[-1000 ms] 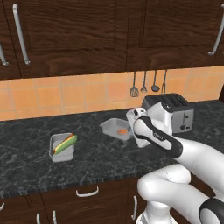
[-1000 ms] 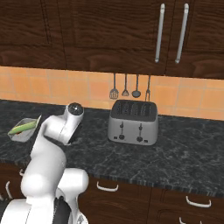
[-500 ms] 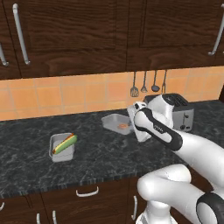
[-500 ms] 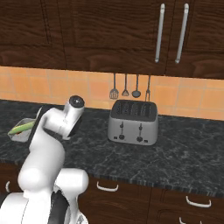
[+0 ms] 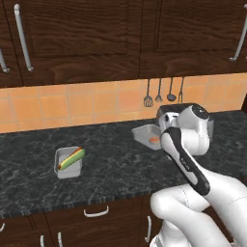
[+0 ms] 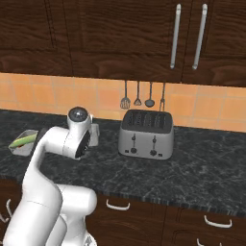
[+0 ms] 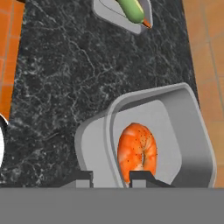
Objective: Take the meat container that has the shrimp and place it on the second highest rack of the freezer. Then take the vegetable container that has the carrot and corn and place it on the highest rack of the freezer.
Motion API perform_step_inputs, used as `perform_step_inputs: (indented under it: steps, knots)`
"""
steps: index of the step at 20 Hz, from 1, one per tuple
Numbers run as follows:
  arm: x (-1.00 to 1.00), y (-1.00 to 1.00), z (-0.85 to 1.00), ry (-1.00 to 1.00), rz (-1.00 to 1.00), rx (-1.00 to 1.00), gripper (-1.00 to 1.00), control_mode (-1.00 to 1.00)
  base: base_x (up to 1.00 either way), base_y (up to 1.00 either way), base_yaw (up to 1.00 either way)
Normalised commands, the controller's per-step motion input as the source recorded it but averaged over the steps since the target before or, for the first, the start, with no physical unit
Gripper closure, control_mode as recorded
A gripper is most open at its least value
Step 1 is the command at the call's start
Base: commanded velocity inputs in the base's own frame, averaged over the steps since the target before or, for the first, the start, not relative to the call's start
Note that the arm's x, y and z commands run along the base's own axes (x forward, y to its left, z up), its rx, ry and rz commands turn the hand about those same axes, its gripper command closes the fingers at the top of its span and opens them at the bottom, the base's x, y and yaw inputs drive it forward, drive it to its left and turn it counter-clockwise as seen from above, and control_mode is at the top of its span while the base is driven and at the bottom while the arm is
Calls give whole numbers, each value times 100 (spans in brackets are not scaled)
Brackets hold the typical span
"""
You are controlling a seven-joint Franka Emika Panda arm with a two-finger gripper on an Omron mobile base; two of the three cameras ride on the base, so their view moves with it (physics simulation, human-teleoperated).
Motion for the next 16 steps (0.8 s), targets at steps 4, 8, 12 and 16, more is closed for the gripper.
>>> perform_step_inputs:
  steps: [4, 8, 12, 16]
  knots:
    - [-20, -14, 59, 0, -12, -9, 100, -100, 0, 0, 0]
    - [-41, -1, 90, 0, -5, -5, 100, -100, 0, 0, 0]
    - [-66, -29, 48, 6, -27, 0, 100, -100, 0, 0, 0]
    - [-61, -1, 56, -1, -31, 0, 100, -100, 0, 0, 0]
